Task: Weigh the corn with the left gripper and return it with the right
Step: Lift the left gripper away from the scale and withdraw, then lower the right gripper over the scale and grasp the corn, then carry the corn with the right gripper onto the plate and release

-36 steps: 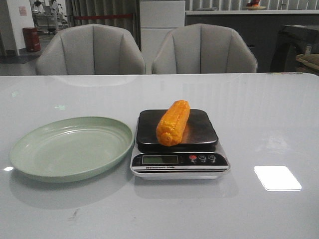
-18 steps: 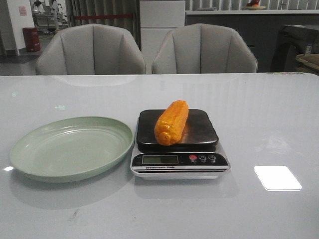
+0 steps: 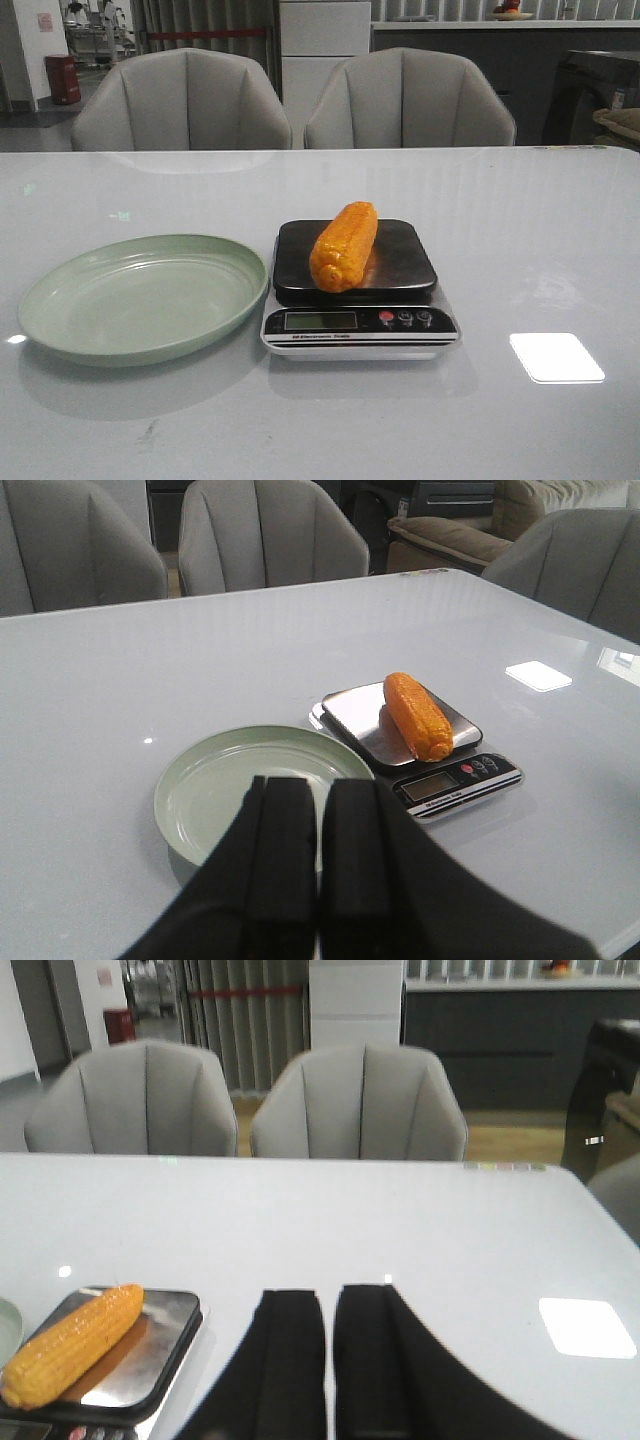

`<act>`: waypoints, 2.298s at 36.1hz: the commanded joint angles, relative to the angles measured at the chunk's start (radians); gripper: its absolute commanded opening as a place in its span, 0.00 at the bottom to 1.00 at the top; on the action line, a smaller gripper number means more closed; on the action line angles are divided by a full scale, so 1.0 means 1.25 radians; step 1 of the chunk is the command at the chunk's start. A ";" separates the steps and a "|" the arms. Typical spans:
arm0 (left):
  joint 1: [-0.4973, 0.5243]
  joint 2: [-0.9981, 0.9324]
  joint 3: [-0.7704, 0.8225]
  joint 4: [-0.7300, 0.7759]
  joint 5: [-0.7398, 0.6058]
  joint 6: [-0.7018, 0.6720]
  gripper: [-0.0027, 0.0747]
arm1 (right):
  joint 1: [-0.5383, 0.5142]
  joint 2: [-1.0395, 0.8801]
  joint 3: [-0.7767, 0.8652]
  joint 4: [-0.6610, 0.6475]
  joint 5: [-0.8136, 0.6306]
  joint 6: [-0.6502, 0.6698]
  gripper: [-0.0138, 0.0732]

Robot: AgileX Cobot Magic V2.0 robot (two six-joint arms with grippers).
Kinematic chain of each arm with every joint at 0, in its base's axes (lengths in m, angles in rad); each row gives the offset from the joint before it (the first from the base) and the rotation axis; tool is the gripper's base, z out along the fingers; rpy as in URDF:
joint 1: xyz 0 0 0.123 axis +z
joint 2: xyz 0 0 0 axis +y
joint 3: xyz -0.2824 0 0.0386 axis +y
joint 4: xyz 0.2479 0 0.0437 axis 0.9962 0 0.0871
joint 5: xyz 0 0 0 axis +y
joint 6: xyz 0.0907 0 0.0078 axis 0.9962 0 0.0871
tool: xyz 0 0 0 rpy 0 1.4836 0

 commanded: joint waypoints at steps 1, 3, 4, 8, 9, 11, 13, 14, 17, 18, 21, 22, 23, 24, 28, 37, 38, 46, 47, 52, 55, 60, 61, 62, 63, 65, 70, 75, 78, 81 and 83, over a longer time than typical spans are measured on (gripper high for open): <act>0.000 0.008 -0.018 0.007 -0.072 0.001 0.18 | -0.004 0.060 -0.073 0.000 0.032 0.001 0.38; 0.000 0.008 -0.018 0.007 -0.076 0.001 0.18 | -0.004 0.076 -0.078 0.000 0.032 0.001 0.38; 0.000 0.008 -0.018 0.007 -0.077 0.001 0.18 | -0.004 0.078 -0.078 0.000 0.033 0.001 0.38; 0.000 0.008 -0.018 0.009 -0.078 0.001 0.18 | -0.003 0.079 -0.078 0.001 0.070 0.001 0.38; 0.000 0.008 -0.018 0.009 -0.078 0.001 0.18 | -0.003 0.084 -0.078 0.001 0.070 0.001 0.39; 0.000 0.008 -0.018 0.009 -0.078 0.001 0.18 | -0.003 0.097 -0.078 0.005 0.065 0.001 0.39; 0.000 0.008 -0.018 0.009 -0.078 0.001 0.18 | 0.000 0.123 -0.083 0.024 0.065 0.001 0.44; 0.000 0.008 -0.018 0.009 -0.078 0.001 0.18 | 0.007 0.138 -0.089 0.039 0.065 0.001 0.50; 0.000 0.008 -0.018 0.009 -0.078 0.001 0.18 | 0.039 0.187 -0.116 0.061 0.066 0.001 0.71; 0.000 0.008 -0.018 0.009 -0.078 0.001 0.18 | 0.057 0.209 -0.128 0.061 0.066 0.001 0.78; 0.000 0.008 -0.018 0.009 -0.078 0.001 0.18 | 0.130 0.294 -0.178 0.061 0.073 0.000 0.85; 0.000 0.008 -0.018 0.010 -0.078 0.001 0.18 | 0.157 0.323 -0.195 0.061 0.073 0.000 0.86; 0.000 0.008 -0.018 0.010 -0.078 0.001 0.18 | 0.185 0.352 -0.214 0.061 0.072 0.000 0.86; 0.000 0.008 -0.018 0.010 -0.078 0.001 0.18 | 0.213 0.385 -0.235 0.061 0.072 0.000 0.86; 0.000 0.008 -0.018 0.010 -0.078 0.001 0.18 | 0.316 0.527 -0.323 0.071 0.073 0.001 0.86; 0.000 0.008 -0.018 0.010 -0.078 0.001 0.18 | 0.373 0.852 -0.599 0.090 0.225 0.108 0.85; 0.000 0.008 -0.018 0.010 -0.078 0.001 0.18 | 0.373 0.889 -0.627 0.088 0.239 0.123 0.85; 0.000 0.008 -0.018 0.012 -0.083 0.001 0.18 | 0.392 1.148 -0.890 -0.067 0.430 0.370 0.85; 0.000 0.008 -0.018 0.012 -0.083 0.001 0.18 | 0.400 1.177 -0.918 -0.098 0.460 0.420 0.85; 0.000 0.008 -0.018 0.012 -0.083 0.001 0.18 | 0.414 1.270 -0.996 -0.114 0.526 0.551 0.85; 0.000 0.008 -0.018 0.012 -0.083 0.001 0.18 | 0.416 1.301 -1.016 -0.088 0.527 0.573 0.85; 0.000 0.008 -0.018 0.012 -0.083 0.001 0.18 | 0.416 1.336 -1.028 -0.041 0.518 0.574 0.85; 0.000 0.008 -0.018 0.012 -0.083 0.001 0.18 | 0.416 1.343 -1.028 -0.037 0.519 0.574 0.85; 0.000 0.008 -0.018 0.012 -0.083 0.001 0.18 | 0.416 1.348 -1.028 -0.037 0.520 0.575 0.85; 0.000 0.008 -0.018 0.012 -0.083 0.001 0.18 | 0.416 1.353 -1.028 -0.032 0.521 0.576 0.85; 0.000 0.008 -0.018 0.012 -0.083 0.001 0.18 | 0.416 1.363 -1.028 -0.027 0.523 0.576 0.85; 0.000 0.008 -0.018 0.012 -0.081 0.001 0.18 | 0.416 1.386 -1.028 -0.016 0.520 0.576 0.67; 0.000 0.008 -0.018 0.012 -0.080 0.001 0.18 | 0.415 1.387 -1.042 0.017 0.493 0.576 0.46; 0.000 0.008 -0.018 0.012 -0.080 0.001 0.18 | 0.432 1.387 -1.077 0.029 0.483 0.573 0.41; 0.000 0.008 -0.018 0.012 -0.080 0.001 0.18 | 0.466 1.388 -1.112 0.029 0.455 0.567 0.41; 0.000 0.008 -0.018 0.012 -0.080 0.001 0.18 | 0.491 1.391 -1.129 0.029 0.431 0.563 0.41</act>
